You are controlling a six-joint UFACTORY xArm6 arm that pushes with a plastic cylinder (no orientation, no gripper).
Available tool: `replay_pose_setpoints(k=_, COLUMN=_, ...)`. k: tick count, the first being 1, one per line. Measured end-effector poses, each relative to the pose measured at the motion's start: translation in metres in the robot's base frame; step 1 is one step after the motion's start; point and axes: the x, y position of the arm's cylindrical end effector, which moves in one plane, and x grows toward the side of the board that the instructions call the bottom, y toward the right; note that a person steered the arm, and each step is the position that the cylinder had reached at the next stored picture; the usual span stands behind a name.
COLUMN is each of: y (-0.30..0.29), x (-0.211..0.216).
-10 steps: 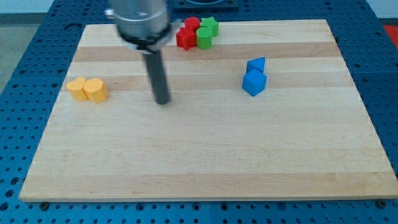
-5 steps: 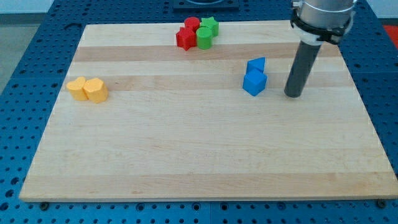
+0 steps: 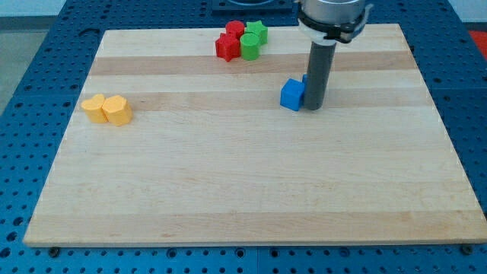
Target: Push the blue cube slightly left and up
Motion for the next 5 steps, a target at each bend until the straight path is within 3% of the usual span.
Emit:
replay_pose_setpoints(k=3, y=-0.036, x=0.010)
replay_pose_setpoints(k=5, y=-0.077, x=-0.013)
